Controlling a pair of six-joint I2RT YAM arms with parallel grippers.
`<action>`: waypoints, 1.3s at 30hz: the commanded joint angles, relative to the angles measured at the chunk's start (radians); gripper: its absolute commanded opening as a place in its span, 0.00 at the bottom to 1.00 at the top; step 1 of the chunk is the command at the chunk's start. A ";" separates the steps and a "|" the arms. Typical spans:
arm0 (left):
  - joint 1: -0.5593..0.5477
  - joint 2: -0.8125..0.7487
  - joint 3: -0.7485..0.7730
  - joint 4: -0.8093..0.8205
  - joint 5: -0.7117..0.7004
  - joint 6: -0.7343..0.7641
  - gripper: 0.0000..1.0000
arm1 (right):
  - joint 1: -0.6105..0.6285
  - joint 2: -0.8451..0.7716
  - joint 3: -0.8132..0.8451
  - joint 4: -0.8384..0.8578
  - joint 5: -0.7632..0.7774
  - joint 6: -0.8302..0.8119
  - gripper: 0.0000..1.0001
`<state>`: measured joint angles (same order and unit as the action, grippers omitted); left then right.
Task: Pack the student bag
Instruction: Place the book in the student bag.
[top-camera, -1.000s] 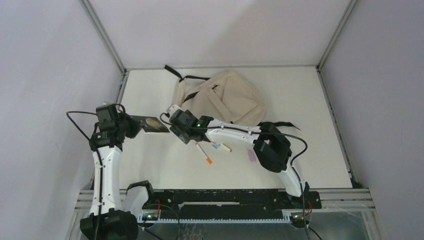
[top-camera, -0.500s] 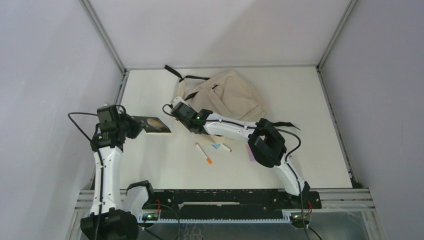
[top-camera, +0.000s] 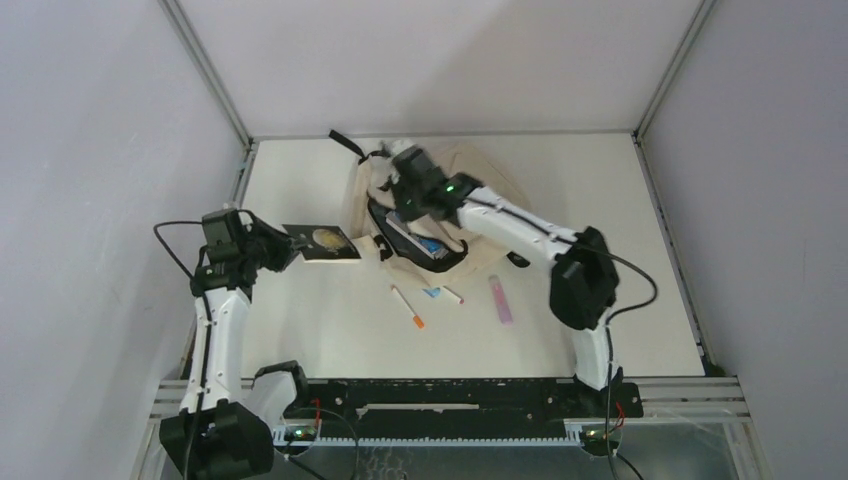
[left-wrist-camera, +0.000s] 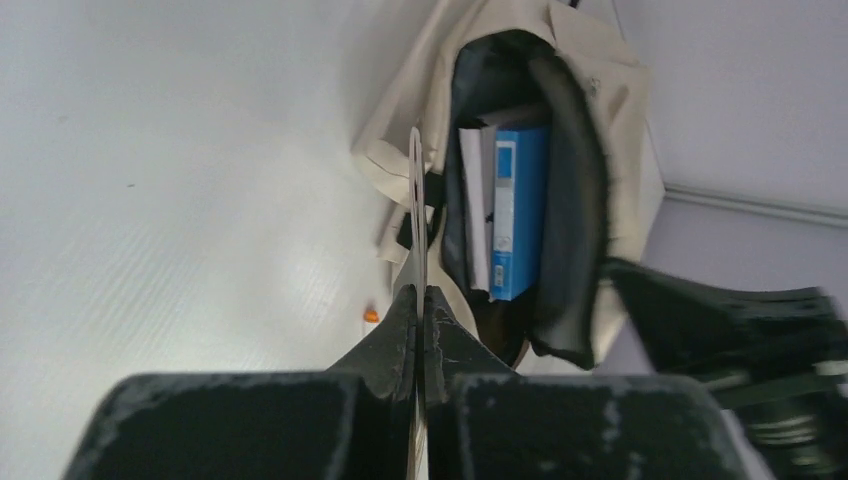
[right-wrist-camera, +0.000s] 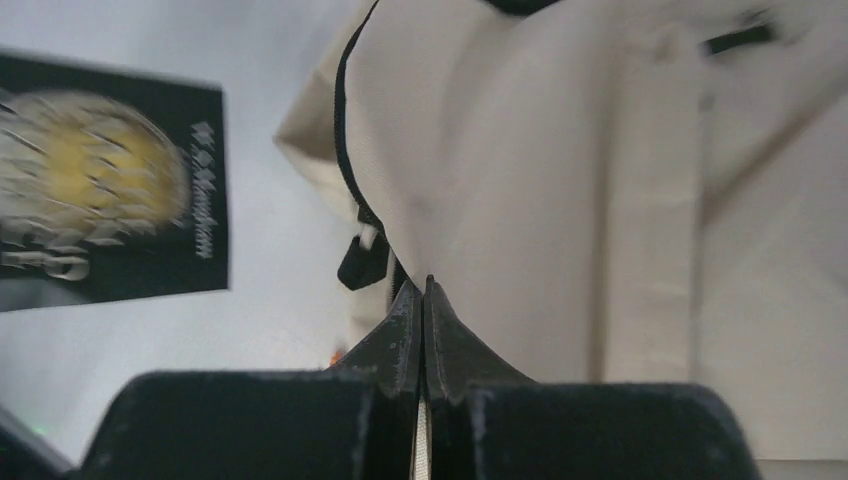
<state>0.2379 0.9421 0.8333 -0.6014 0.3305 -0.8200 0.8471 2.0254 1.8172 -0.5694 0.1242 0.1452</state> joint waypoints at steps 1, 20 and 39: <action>-0.051 0.006 -0.028 0.186 0.123 -0.057 0.00 | -0.094 -0.172 -0.017 0.107 -0.202 0.162 0.00; -0.377 0.400 0.019 0.732 0.095 -0.345 0.00 | -0.214 -0.224 -0.068 0.195 -0.374 0.314 0.00; -0.585 0.849 0.269 0.837 -0.066 -0.438 0.05 | -0.218 -0.208 -0.028 0.193 -0.411 0.325 0.00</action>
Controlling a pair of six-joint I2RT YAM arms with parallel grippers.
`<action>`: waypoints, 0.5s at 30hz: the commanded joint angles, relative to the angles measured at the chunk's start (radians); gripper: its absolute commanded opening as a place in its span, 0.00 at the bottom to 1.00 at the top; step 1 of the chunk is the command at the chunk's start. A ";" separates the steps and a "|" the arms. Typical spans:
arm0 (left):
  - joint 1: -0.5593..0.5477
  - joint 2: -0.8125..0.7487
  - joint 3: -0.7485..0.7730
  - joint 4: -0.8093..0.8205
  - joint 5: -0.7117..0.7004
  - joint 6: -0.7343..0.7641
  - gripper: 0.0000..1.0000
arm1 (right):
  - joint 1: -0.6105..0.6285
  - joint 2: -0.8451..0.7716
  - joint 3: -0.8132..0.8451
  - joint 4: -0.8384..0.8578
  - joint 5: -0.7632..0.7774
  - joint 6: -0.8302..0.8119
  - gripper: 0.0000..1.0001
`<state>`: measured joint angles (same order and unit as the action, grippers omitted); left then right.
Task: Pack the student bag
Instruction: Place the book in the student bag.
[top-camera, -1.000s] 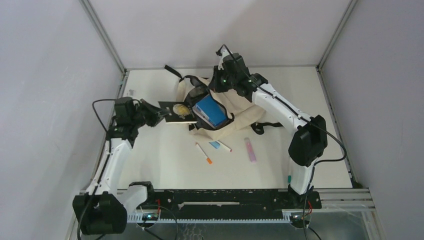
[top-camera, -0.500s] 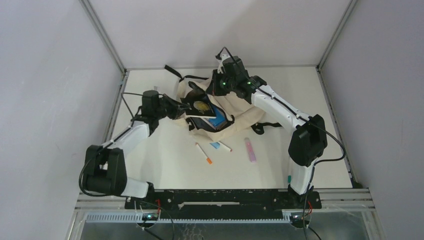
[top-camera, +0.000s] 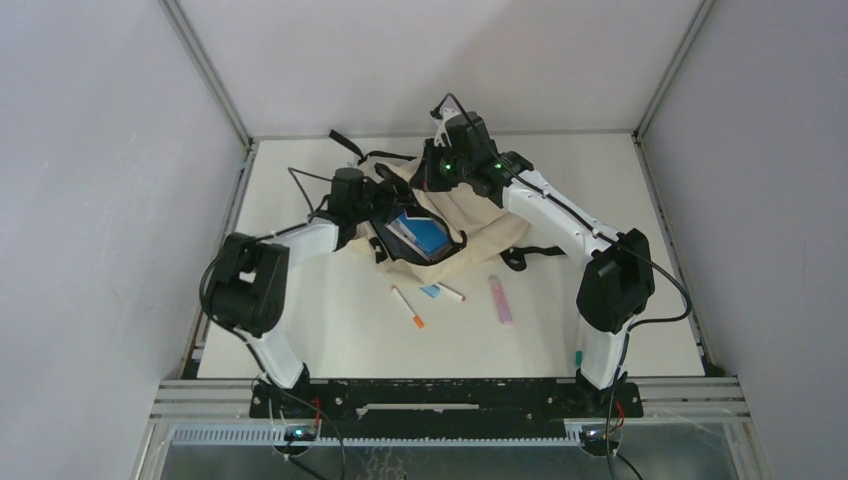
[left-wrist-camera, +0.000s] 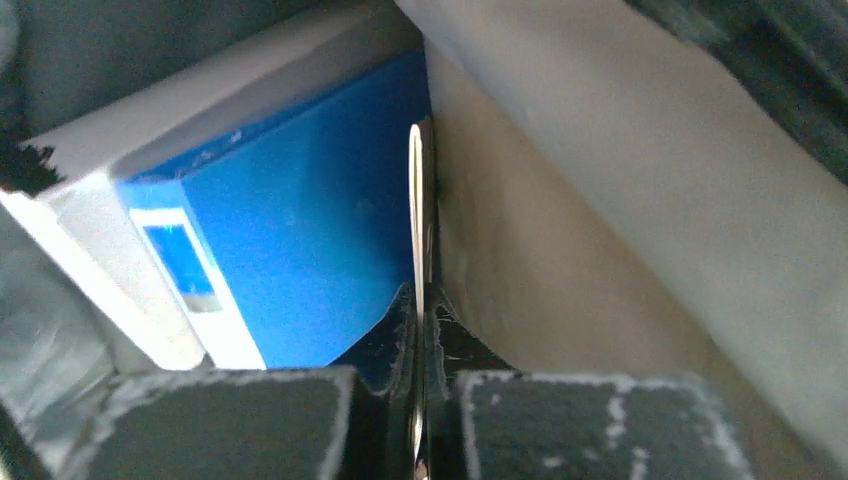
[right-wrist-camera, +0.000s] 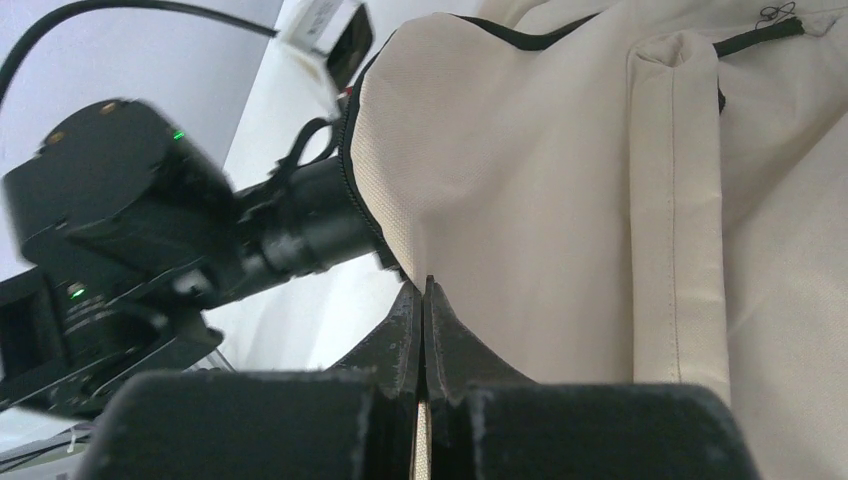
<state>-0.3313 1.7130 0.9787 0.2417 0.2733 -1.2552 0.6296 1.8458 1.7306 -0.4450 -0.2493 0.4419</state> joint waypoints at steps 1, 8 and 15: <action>-0.019 0.102 0.151 -0.033 0.012 0.012 0.10 | -0.002 -0.029 0.061 0.065 -0.034 0.027 0.00; -0.045 0.148 0.208 -0.121 0.148 0.076 0.65 | -0.015 -0.033 0.050 0.051 -0.024 0.027 0.00; -0.052 0.079 0.187 -0.210 0.192 0.159 0.82 | -0.019 -0.039 0.035 0.050 -0.013 0.025 0.00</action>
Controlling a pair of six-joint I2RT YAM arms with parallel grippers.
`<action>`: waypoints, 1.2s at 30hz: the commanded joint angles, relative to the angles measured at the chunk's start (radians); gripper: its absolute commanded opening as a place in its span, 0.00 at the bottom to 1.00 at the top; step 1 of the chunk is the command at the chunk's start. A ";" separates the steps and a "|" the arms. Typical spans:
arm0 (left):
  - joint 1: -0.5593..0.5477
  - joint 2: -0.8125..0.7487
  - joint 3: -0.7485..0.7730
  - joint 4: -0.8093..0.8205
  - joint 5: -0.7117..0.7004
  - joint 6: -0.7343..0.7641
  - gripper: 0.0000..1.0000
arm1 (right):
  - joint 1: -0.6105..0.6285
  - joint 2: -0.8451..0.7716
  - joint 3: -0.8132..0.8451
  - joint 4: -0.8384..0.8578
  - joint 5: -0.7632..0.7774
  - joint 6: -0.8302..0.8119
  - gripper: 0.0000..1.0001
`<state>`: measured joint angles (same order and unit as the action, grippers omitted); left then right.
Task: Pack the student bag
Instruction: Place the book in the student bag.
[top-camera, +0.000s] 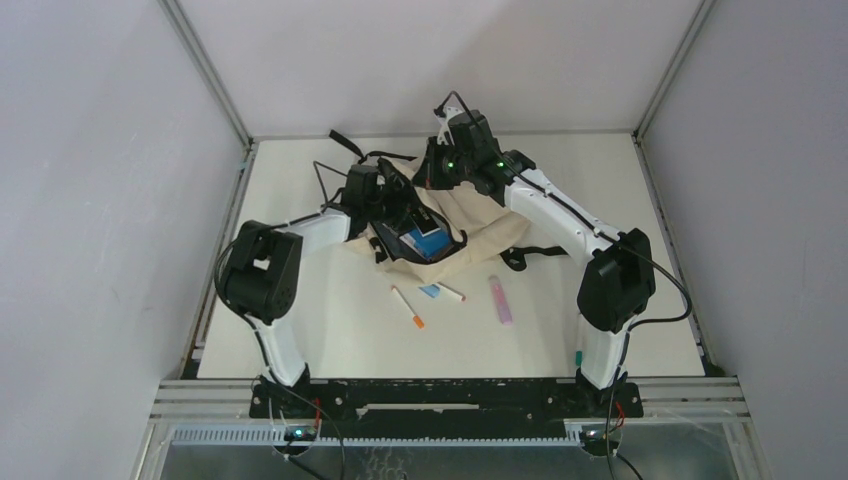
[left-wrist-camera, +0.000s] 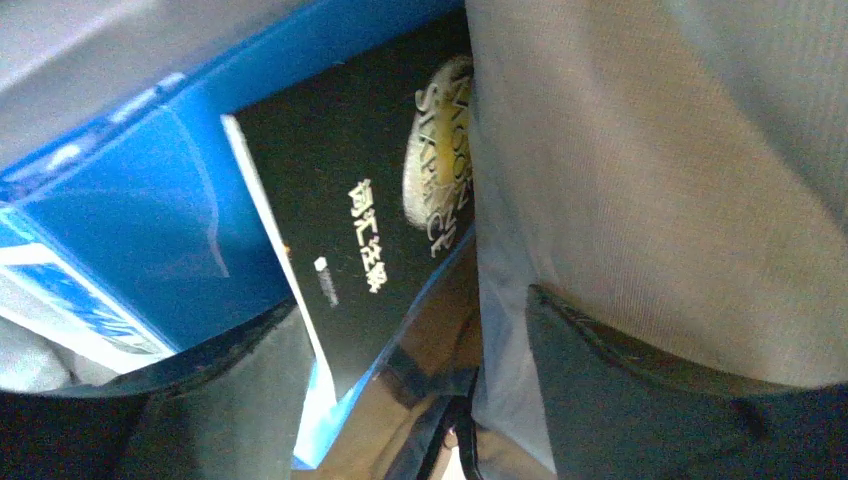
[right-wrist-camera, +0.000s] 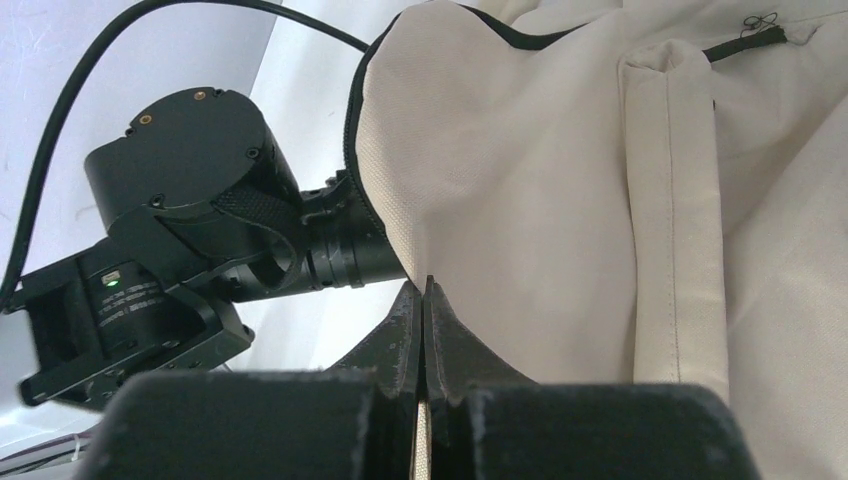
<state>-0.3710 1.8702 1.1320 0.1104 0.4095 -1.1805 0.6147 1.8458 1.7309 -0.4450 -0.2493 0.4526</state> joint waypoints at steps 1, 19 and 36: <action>-0.013 -0.092 0.033 -0.100 0.048 0.099 0.84 | -0.005 -0.038 0.033 0.044 -0.009 0.013 0.00; 0.007 -0.323 -0.069 -0.361 0.071 0.263 1.00 | -0.012 -0.036 0.013 0.057 -0.008 0.015 0.00; 0.287 -1.105 -0.495 -0.487 -0.109 0.147 0.93 | 0.149 0.197 0.184 -0.099 -0.166 -0.091 0.56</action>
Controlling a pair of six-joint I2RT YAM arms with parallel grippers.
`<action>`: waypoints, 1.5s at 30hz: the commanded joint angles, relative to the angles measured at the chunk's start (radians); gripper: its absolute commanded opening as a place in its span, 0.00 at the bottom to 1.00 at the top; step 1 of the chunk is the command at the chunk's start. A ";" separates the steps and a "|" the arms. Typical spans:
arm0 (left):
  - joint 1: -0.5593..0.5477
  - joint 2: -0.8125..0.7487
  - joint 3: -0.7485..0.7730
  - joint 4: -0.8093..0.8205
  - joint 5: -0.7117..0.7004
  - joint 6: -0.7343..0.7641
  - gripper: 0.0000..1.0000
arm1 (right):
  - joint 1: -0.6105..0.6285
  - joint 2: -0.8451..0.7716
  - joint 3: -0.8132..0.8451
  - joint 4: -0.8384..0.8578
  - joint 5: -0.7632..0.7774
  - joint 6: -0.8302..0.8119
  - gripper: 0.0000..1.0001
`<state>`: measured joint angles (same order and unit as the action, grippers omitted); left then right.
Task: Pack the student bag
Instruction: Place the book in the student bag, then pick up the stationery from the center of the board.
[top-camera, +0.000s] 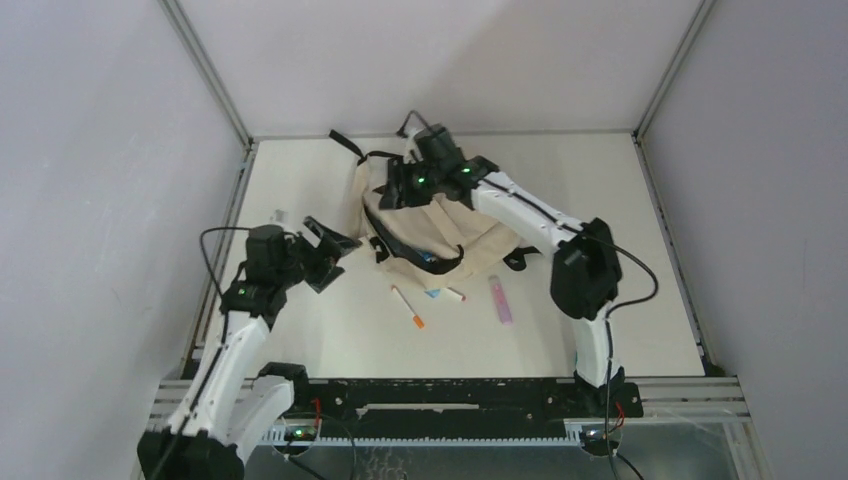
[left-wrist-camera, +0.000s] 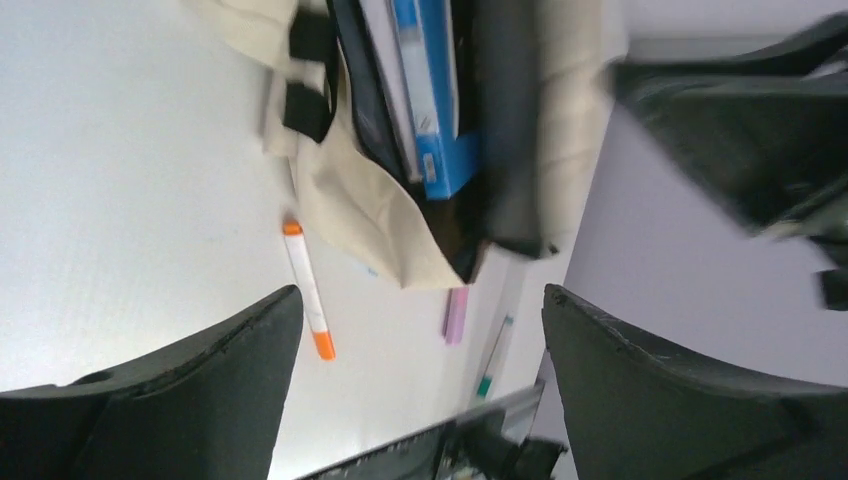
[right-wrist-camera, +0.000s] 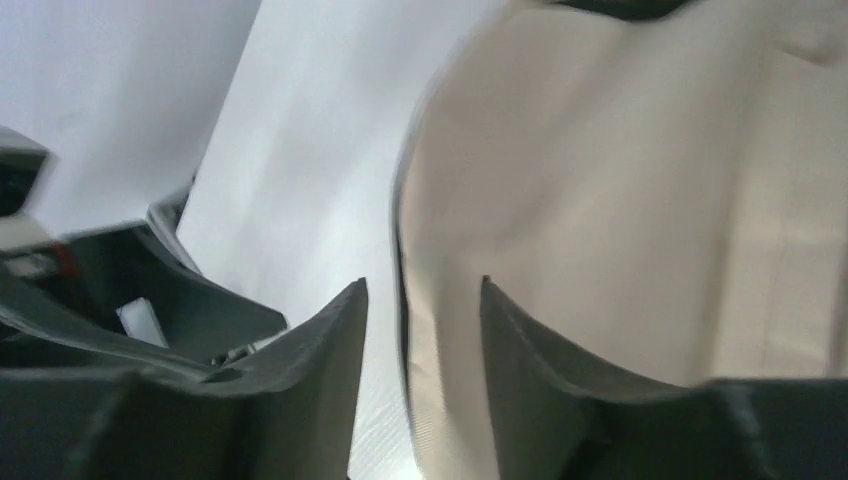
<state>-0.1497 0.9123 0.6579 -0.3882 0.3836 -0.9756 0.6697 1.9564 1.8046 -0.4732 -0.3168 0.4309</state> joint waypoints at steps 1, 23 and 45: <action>0.069 -0.165 -0.012 0.003 -0.108 -0.047 0.94 | 0.111 0.109 0.152 -0.127 -0.084 -0.093 0.61; -0.417 0.144 0.269 -0.138 -0.363 0.370 0.88 | -0.301 -0.765 -0.993 -0.104 0.426 0.129 0.59; -0.506 0.286 0.380 -0.146 -0.368 0.430 0.90 | -0.608 -0.946 -1.348 -0.295 0.607 0.563 0.54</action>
<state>-0.6502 1.1995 0.9688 -0.5426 0.0284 -0.5846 0.0818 0.9920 0.4789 -0.8215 0.2859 0.9779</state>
